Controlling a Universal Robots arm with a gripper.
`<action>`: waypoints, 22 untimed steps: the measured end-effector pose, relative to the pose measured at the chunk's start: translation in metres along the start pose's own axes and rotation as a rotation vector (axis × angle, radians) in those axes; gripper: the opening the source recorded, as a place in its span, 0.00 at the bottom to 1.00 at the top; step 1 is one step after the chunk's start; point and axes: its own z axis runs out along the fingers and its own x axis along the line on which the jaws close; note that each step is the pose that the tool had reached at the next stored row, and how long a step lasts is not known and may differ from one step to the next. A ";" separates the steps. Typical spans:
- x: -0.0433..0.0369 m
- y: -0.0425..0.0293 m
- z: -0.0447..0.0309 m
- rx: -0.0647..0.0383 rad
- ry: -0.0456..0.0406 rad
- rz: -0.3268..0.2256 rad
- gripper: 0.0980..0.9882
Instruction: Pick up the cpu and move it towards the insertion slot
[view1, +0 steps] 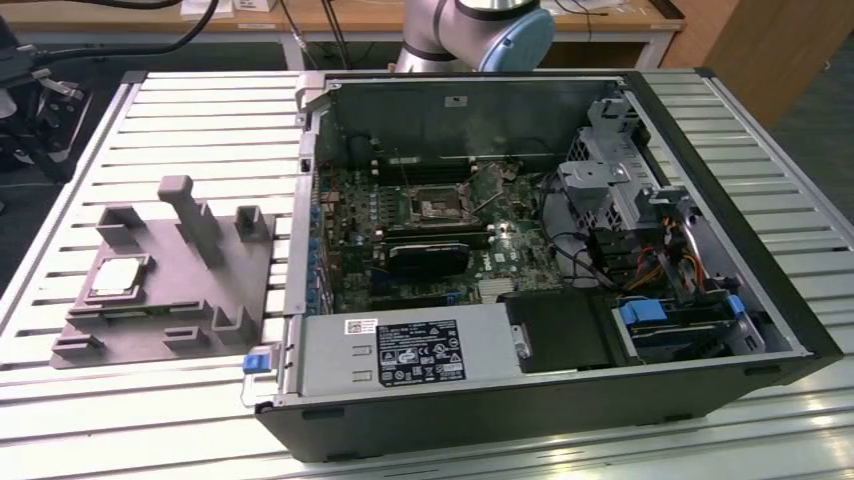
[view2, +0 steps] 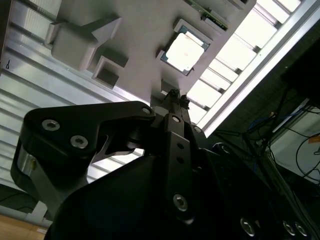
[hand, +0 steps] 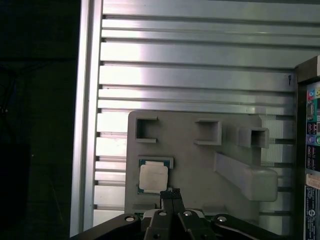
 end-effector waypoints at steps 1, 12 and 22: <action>0.0000 0.0000 0.0002 0.000 0.0000 0.000 0.01; 0.0000 -0.0001 0.0038 0.001 0.0001 0.000 0.01; 0.0000 -0.0003 0.0077 0.001 0.0001 0.000 0.01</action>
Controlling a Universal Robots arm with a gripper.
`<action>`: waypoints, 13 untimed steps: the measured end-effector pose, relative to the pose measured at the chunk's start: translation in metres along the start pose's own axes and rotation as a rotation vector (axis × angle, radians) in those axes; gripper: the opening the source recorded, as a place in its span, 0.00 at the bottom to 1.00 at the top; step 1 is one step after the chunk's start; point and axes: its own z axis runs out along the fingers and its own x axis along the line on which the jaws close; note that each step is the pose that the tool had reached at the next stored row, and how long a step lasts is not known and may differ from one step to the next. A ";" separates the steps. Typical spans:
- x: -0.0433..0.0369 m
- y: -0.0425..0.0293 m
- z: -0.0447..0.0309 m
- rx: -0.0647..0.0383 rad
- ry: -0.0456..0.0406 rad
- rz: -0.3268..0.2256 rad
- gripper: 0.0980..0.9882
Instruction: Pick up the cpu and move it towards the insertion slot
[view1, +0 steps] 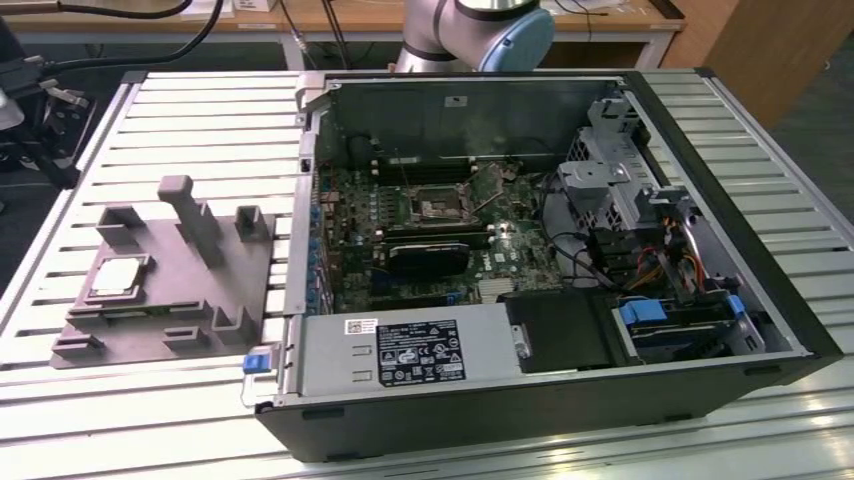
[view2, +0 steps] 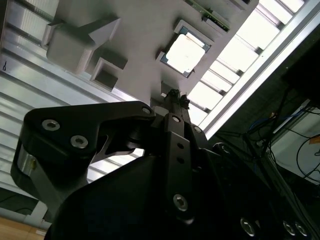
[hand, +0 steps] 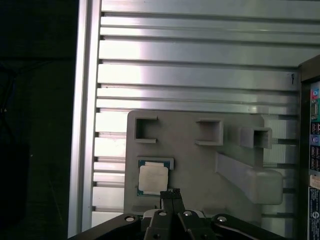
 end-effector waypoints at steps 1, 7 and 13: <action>0.0000 0.0000 0.0004 0.000 -0.0001 0.000 0.01; 0.0000 -0.0001 0.0019 0.000 0.0000 0.000 0.01; 0.0000 -0.0001 0.0037 0.000 0.0000 0.000 0.01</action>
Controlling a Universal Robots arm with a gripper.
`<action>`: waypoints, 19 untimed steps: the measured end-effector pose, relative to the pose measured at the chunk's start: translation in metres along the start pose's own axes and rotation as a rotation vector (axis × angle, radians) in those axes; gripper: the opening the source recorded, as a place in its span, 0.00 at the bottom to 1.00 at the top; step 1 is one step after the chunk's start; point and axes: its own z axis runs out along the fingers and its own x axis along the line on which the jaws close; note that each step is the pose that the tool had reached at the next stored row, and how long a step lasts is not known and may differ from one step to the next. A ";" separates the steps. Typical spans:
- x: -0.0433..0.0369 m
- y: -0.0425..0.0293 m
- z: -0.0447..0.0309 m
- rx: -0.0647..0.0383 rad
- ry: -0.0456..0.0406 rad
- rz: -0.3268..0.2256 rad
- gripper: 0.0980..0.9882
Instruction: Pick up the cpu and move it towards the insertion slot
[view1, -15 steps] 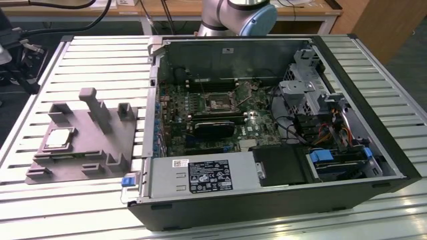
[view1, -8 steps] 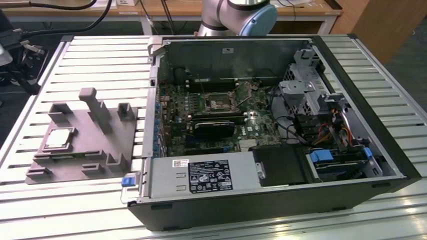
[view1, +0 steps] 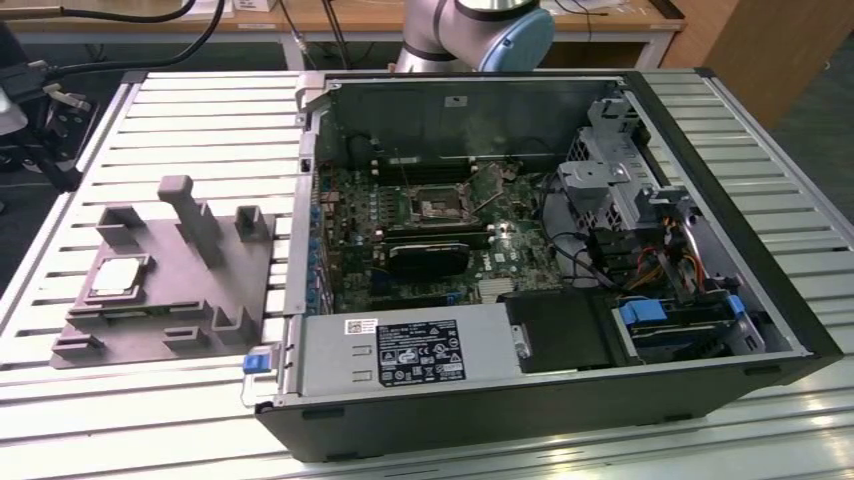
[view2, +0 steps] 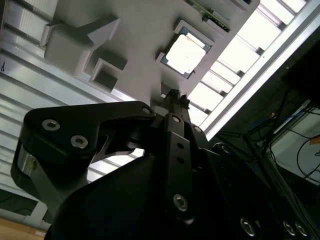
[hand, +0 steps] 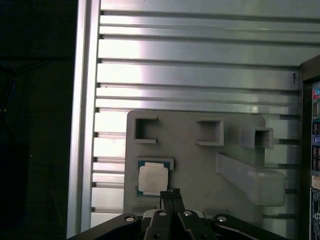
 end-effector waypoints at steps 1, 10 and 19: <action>0.0000 0.0000 0.0003 0.000 0.0000 0.000 0.01; 0.0000 -0.0001 0.0032 0.000 -0.0002 0.000 0.01; 0.0000 -0.0003 0.0066 0.000 -0.0001 0.000 0.01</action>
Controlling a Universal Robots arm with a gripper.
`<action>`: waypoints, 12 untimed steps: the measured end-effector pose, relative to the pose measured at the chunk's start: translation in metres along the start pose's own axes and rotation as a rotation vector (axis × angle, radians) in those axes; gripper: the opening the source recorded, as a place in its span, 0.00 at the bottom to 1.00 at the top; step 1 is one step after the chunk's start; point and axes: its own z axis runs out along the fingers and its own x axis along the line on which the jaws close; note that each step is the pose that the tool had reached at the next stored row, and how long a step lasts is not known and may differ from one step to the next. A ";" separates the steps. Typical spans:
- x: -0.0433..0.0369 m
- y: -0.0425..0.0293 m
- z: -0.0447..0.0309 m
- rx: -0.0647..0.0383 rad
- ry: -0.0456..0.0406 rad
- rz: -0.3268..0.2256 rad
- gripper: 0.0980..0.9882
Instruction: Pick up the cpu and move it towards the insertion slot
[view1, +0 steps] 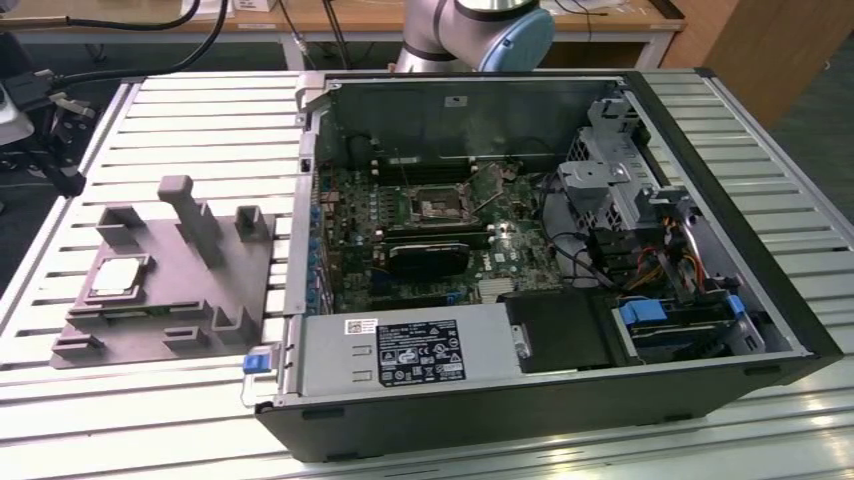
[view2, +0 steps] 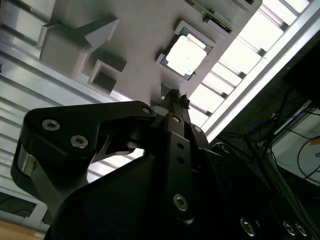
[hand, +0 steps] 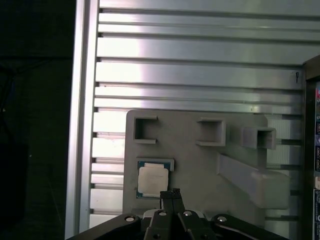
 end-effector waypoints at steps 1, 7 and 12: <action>0.0000 0.0000 0.0003 0.000 0.0001 0.000 0.01; 0.0000 -0.0001 0.0029 0.000 0.0001 0.000 0.01; 0.0000 -0.0002 0.0053 0.000 0.0001 0.000 0.01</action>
